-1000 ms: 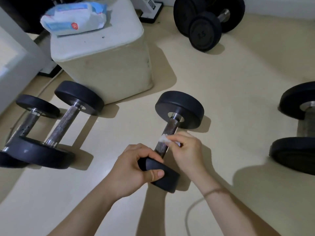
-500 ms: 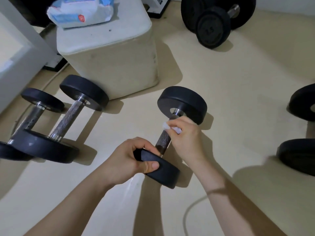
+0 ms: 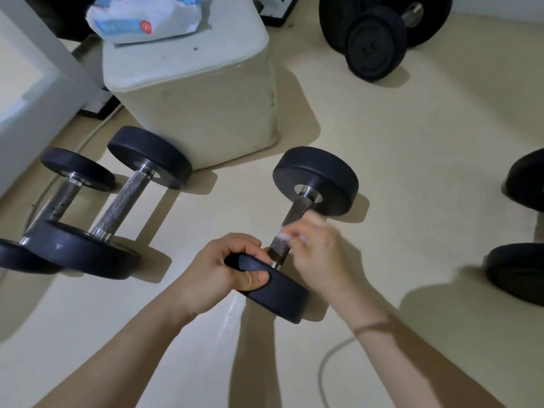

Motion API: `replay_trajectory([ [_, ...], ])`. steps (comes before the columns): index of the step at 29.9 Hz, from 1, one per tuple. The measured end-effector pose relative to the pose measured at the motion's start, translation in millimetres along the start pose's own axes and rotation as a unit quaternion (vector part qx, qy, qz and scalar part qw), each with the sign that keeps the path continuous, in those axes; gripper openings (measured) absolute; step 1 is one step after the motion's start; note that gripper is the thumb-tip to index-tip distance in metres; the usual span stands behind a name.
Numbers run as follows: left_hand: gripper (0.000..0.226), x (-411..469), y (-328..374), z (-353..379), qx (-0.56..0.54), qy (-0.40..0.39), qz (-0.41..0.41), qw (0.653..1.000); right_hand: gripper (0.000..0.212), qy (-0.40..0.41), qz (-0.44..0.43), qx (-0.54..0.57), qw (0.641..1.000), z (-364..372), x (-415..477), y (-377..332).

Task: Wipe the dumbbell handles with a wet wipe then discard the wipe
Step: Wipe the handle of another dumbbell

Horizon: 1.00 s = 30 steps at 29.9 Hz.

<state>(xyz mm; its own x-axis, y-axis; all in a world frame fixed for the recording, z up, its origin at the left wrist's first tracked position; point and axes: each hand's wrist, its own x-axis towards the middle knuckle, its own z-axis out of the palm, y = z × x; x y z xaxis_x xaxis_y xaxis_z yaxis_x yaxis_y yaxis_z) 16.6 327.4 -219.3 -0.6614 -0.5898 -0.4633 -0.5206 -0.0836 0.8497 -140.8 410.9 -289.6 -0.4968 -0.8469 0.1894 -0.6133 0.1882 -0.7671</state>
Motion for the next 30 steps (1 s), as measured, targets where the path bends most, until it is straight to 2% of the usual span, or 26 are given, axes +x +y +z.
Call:
replay_trajectory([
  [2, 0.019, -8.4, 3.1, 4.5, 0.073, 0.032, 0.029, 0.996, 0.012, -0.022, -0.017, 0.011, 1.000, -4.1, -0.9, 1.2],
  [4, 0.021, -16.8, 5.6, 13.7, 0.233, 0.043, 0.083, 0.968, 0.008, 0.055, 0.021, 0.009, 0.998, -4.9, 25.8, 9.6],
  [6, 0.045, -27.0, 5.2, 26.4, 0.397, 0.007, 0.100, 0.913, 0.008, 0.074, 0.063, 0.037, 0.995, -1.4, 27.1, 5.2],
  [8, 0.061, -32.3, 2.1, 35.3, 0.522, -0.010, 0.123, 0.844, 0.011, 0.014, 0.050, 0.054, 0.997, 0.3, 3.7, -5.7],
  [10, 0.063, -28.3, 2.2, 35.2, 0.564, -0.010, 0.148, 0.812, 0.012, -0.048, 0.021, 0.043, 0.998, -5.7, -2.5, -6.6],
  [14, 0.059, -20.0, 6.3, 21.8, 0.582, -0.012, 0.176, 0.794, 0.007, 0.049, 0.095, 0.030, 0.994, -8.1, 38.4, 0.1],
  [15, 0.058, -19.6, 6.1, 16.8, 0.575, -0.018, 0.178, 0.798, 0.007, 0.037, 0.102, 0.029, 0.994, -5.3, 33.1, -6.8],
  [18, 0.060, -17.6, 4.3, 0.4, 0.549, -0.028, 0.181, 0.815, 0.011, -0.101, 0.062, -0.007, 0.993, -1.8, 10.7, -26.1],
  [20, 0.061, -13.8, -0.9, -10.3, 0.525, -0.042, 0.175, 0.832, 0.010, -0.080, 0.061, -0.027, 0.995, -1.9, 29.6, -21.1],
  [23, 0.061, -3.2, -9.3, -27.9, 0.444, -0.059, 0.150, 0.881, 0.006, -0.013, 0.118, -0.038, 0.992, 4.3, 62.2, -16.6],
  [28, 0.061, 1.2, -17.6, -39.8, 0.304, -0.102, 0.130, 0.938, 0.007, -0.110, 0.159, -0.036, 0.980, 19.2, 39.2, -50.4],
  [30, 0.062, 4.0, -20.1, -42.0, 0.271, -0.104, 0.117, 0.950, 0.008, -0.105, 0.166, -0.047, 0.979, 17.2, 50.4, -47.2],
])
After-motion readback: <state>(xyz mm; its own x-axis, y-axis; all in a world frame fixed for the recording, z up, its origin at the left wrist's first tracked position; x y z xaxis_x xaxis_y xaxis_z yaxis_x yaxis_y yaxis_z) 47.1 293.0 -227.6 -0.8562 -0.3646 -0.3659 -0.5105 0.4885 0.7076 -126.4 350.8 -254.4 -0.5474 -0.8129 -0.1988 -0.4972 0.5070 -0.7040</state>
